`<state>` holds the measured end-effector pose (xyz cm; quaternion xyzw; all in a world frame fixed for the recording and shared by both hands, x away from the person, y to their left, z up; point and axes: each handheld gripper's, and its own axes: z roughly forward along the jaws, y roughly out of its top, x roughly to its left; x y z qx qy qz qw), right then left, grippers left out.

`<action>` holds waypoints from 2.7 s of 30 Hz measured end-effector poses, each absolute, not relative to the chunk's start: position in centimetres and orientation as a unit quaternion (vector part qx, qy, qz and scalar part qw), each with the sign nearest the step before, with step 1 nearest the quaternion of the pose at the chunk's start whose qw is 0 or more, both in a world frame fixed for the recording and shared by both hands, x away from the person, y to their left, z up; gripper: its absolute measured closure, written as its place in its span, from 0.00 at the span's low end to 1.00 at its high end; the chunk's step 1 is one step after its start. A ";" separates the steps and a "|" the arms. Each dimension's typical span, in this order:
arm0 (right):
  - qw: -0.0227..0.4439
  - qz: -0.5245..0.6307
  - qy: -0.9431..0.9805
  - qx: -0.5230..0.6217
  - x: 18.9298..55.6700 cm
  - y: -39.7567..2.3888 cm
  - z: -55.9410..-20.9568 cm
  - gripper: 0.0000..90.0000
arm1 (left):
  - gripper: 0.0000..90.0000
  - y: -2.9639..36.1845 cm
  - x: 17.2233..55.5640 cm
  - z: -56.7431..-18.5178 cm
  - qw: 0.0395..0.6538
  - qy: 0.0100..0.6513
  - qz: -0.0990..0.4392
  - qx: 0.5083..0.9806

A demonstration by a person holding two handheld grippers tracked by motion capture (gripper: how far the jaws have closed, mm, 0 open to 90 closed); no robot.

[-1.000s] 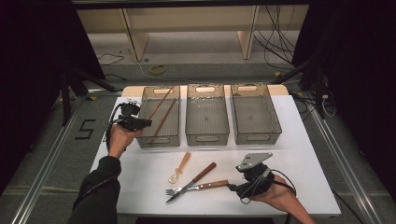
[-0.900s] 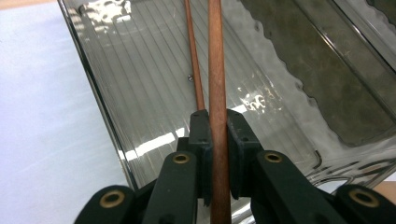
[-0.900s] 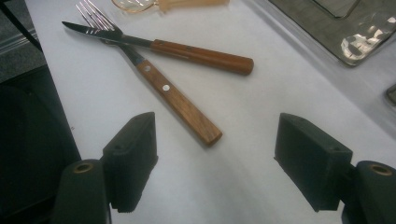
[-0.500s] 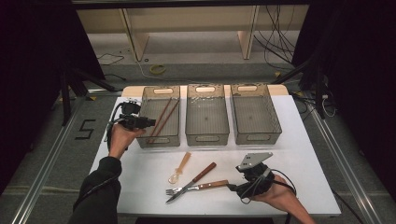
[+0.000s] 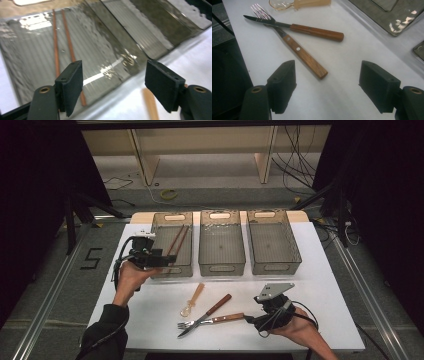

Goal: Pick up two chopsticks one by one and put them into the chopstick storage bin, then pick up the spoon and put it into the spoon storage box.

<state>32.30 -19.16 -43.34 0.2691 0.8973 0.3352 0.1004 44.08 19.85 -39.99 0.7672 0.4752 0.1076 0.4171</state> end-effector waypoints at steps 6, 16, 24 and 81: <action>0.102 0.337 0.896 0.270 32.2 -19.2 -43.4 0.34 | 0.29 19.0 43.2 -40.6 0.401 0.473 0.103 0.778; 0.105 0.339 0.894 0.274 32.2 -19.3 -43.5 0.34 | 0.24 18.0 42.2 -41.4 0.390 0.465 0.094 0.789; 0.109 0.347 0.889 0.278 32.2 -19.6 -43.5 0.34 | 0.23 17.2 41.5 -42.0 0.379 0.458 0.089 0.799; 0.106 0.354 0.883 0.289 32.3 -20.0 -43.9 0.34 | 0.39 11.3 40.1 -47.0 0.272 0.406 0.023 0.872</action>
